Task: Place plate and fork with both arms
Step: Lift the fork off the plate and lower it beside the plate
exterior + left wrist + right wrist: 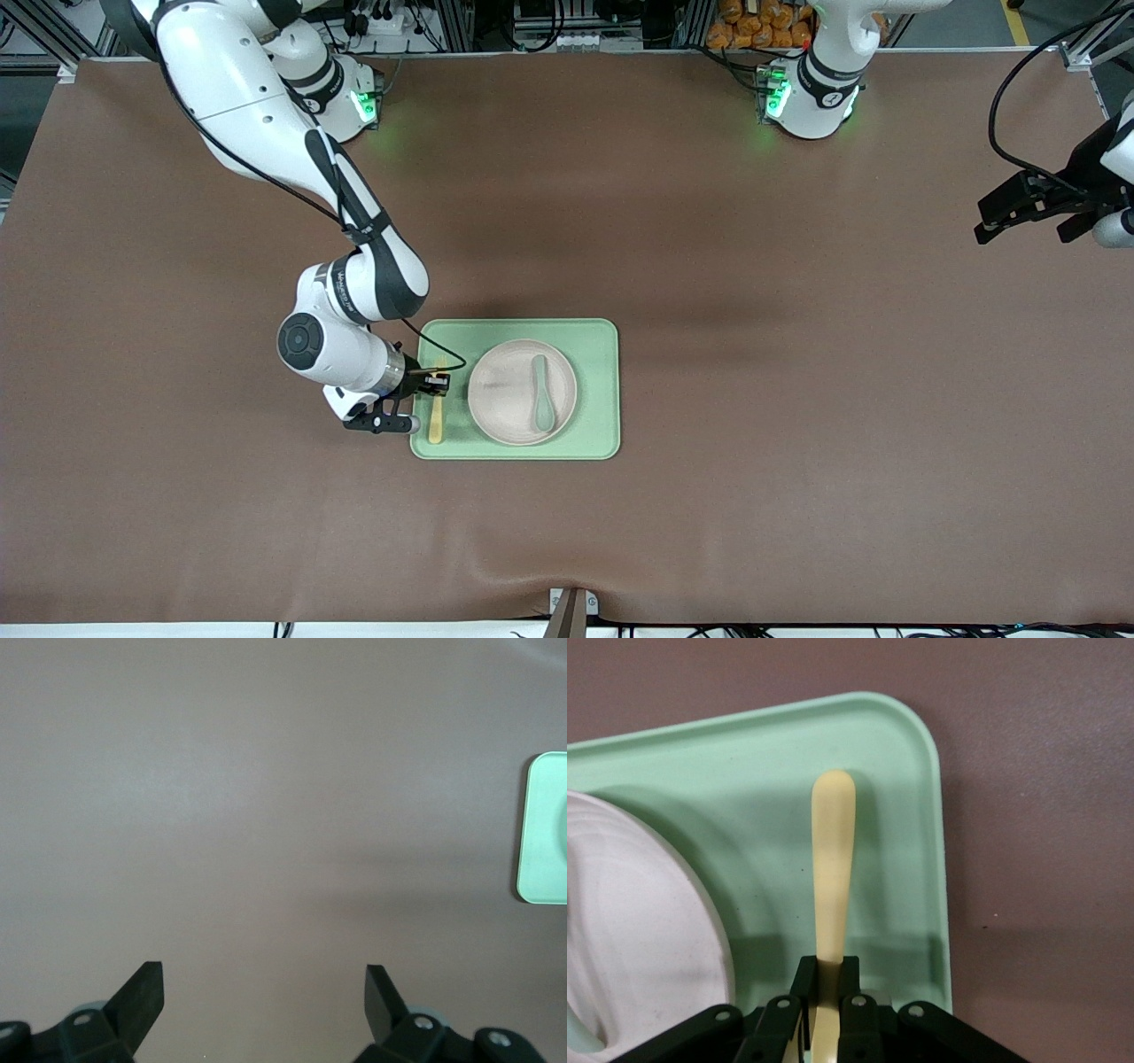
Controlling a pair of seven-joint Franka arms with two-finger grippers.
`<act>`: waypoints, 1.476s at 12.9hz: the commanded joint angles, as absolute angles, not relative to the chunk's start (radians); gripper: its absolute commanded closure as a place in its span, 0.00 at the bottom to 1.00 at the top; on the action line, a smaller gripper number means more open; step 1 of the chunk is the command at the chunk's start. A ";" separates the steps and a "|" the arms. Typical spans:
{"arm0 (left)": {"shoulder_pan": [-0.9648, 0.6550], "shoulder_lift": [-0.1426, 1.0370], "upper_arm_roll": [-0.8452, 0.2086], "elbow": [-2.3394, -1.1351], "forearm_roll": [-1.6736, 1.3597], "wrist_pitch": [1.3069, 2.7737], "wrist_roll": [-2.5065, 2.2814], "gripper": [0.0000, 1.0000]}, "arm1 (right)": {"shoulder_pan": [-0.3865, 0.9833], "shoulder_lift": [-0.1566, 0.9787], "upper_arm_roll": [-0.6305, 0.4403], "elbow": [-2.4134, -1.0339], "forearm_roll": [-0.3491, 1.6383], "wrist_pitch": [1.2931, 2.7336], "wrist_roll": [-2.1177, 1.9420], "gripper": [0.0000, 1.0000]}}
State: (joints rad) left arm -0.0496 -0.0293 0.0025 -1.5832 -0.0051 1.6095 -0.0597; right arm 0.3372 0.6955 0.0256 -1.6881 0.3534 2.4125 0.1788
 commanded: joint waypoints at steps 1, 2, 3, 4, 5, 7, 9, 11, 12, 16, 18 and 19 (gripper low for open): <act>-0.043 -0.028 -0.002 -1.575 -0.021 1.595 -0.043 0.00 | 0.342 0.699 0.026 -1.701 0.385 2.433 0.155 1.00; -0.043 -0.028 -0.002 -1.574 -0.021 1.595 -0.044 0.00 | 0.342 0.707 0.026 -1.701 0.385 2.434 0.155 1.00; -0.044 -0.029 -0.003 -1.574 -0.021 1.595 -0.048 0.00 | 0.345 0.709 0.026 -1.701 0.387 2.441 0.155 1.00; -0.044 -0.029 -0.003 -1.574 -0.021 1.595 -0.046 0.00 | 0.354 0.713 0.026 -1.701 0.387 2.442 0.156 1.00; -0.043 -0.029 -0.003 -1.575 -0.021 1.595 -0.043 0.00 | 0.360 0.718 0.026 -1.703 0.387 2.442 0.156 1.00; -0.044 -0.029 -0.003 -1.575 -0.021 1.595 -0.048 0.00 | 0.373 0.722 0.025 -1.718 0.387 2.457 0.156 1.00; -0.046 -0.029 -0.005 -1.572 -0.021 1.595 -0.051 0.00 | 0.377 0.723 0.025 -1.741 0.387 2.503 0.158 1.00; -0.045 -0.029 -0.005 -1.572 -0.021 1.595 -0.046 0.00 | 0.379 0.723 0.025 -1.741 0.385 2.497 0.158 0.87; -0.043 -0.029 -0.005 -1.572 -0.021 1.595 -0.046 0.00 | 0.379 0.721 0.025 -1.740 0.385 2.493 0.158 0.54; -0.043 -0.029 -0.005 -1.569 -0.023 1.595 -0.043 0.00 | 0.373 0.715 0.025 -1.740 0.385 2.490 0.156 0.00; -0.044 -0.031 -0.005 -1.569 -0.023 1.595 -0.043 0.00 | 0.371 0.701 0.023 -1.736 0.384 2.488 0.155 0.00; -0.044 -0.029 -0.005 -1.571 -0.023 1.595 -0.043 0.00 | 0.368 0.690 0.023 -1.735 0.383 2.476 0.156 0.00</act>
